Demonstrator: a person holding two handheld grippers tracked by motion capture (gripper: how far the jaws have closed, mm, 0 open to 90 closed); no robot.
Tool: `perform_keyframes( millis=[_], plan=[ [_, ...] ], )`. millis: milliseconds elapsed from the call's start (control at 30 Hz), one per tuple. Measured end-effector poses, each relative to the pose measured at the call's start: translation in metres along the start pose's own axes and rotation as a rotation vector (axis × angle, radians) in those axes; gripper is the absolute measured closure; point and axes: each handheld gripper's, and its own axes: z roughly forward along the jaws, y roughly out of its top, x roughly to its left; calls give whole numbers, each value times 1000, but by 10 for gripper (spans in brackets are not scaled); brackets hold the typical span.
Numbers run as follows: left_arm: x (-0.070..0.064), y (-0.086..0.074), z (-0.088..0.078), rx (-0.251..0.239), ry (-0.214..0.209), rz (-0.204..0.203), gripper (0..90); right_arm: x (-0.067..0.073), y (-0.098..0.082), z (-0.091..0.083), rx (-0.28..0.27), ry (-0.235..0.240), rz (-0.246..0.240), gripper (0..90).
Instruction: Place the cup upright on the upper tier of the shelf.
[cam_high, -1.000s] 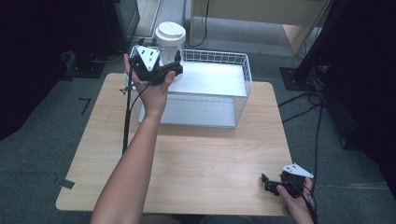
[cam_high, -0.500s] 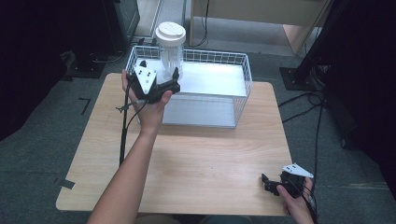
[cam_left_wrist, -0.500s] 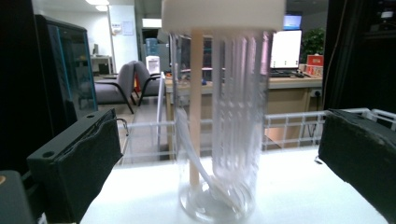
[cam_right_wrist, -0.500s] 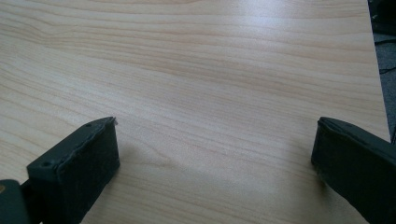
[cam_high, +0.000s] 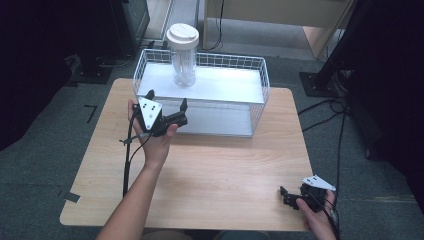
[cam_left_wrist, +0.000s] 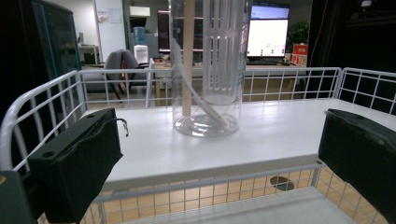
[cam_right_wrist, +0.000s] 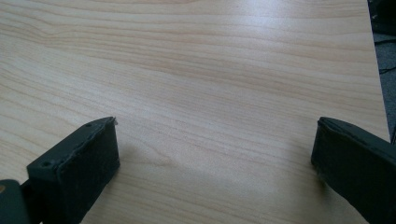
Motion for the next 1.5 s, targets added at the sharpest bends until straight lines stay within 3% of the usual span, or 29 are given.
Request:
perform_keyframes(
  millis=[433,700,900,1000,1267,1500],
  plan=[
    [14,-47,-37,61,0,-37,0,0,0,0,0,-2,-2,6],
    [22,-67,-58,99,2,-8,0,0,0,0,0,-2,-1,6],
    [37,-82,-74,158,9,5,0,0,0,0,2,-3,-2,6],
    [48,-86,-81,193,38,-25,0,0,0,0,2,-3,-2,6],
    [74,-97,-104,246,83,1,0,0,0,0,2,-4,-1,6],
    [100,-113,-127,330,150,-33,0,0,0,0,2,-4,-1,6]
  ],
)
